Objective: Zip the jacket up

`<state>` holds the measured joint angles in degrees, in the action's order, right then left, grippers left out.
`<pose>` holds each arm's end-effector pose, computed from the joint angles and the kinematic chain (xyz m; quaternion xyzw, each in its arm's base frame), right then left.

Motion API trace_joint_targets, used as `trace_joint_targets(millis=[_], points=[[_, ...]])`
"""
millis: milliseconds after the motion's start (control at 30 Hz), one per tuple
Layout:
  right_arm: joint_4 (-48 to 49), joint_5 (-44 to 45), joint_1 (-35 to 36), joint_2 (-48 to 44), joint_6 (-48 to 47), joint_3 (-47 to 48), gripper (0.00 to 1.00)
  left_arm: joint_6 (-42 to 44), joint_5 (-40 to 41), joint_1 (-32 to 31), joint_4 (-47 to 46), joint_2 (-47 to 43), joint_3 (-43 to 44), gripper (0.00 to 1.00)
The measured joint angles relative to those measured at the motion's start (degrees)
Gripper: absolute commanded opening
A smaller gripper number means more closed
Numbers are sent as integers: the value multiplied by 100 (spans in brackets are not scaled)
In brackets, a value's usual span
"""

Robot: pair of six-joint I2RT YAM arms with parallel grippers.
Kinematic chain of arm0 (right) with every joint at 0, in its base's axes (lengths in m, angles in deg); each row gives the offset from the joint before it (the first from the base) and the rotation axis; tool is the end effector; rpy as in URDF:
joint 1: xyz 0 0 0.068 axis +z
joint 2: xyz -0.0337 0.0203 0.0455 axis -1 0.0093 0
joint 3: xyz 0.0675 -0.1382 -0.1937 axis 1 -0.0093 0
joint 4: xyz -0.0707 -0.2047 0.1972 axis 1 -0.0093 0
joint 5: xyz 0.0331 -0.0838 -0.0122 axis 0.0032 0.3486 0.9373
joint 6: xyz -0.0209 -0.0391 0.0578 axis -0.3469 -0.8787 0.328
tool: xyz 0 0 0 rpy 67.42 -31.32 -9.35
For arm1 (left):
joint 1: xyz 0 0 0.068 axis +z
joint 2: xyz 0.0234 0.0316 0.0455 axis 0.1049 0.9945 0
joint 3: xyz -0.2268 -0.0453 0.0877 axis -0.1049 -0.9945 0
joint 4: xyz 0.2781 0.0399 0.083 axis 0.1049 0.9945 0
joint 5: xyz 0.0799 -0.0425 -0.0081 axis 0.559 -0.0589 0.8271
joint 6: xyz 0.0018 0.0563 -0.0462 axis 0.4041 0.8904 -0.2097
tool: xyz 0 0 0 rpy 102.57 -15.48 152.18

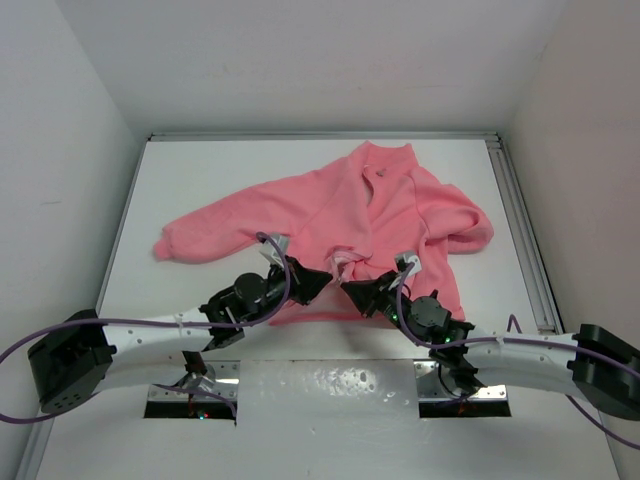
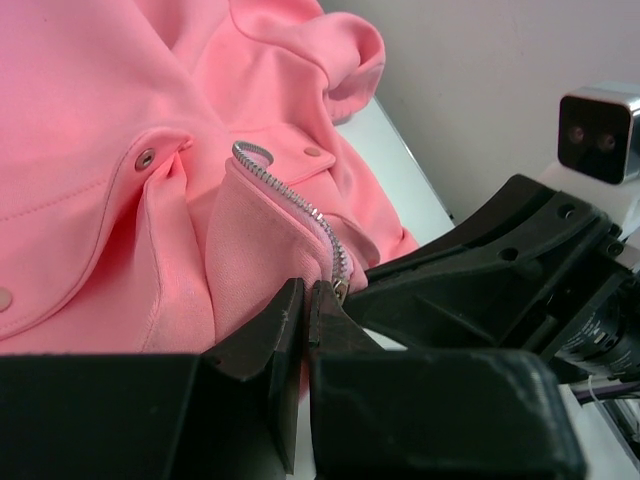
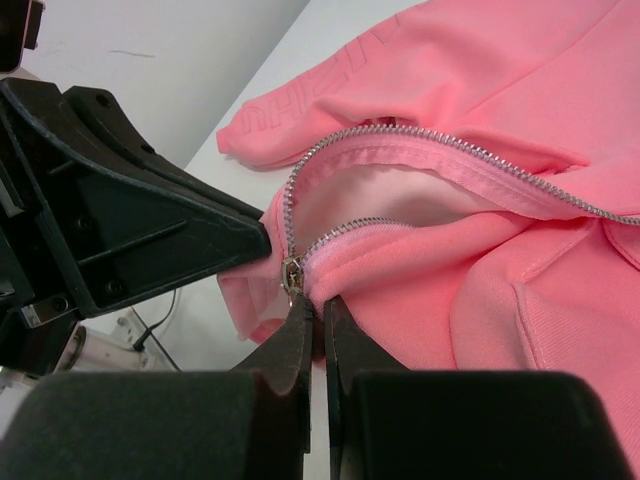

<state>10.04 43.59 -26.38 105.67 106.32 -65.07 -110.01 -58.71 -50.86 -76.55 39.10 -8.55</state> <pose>0.1279 0.1980 0.1343 0.0173 0.7131 0.4569 0.5315 0.1623 -0.2307 0.1630 0.0766 0.7346 -0.4466 0.5050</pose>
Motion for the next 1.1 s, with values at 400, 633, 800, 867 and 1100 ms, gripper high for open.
trace_joint_targets(millis=[400, 633, 800, 867, 1100], points=[[-136, -46, 0, -11, 2, 2, 0, 68, -219, 2, -33, -11, -140, 0], [-710, -133, 0, -105, 55, 236, 0, 214, -321, 24, 70, -87, -153, 0], [-1491, -197, -7, -229, 105, 627, 0, 319, -348, 44, 136, -122, -153, 0], [-1775, -199, -7, -254, 114, 769, 0, 339, -378, 68, 149, -125, -153, 0], [-2422, -192, -4, -267, 111, 1010, 0, 356, -608, 74, 291, -195, -153, 0]])
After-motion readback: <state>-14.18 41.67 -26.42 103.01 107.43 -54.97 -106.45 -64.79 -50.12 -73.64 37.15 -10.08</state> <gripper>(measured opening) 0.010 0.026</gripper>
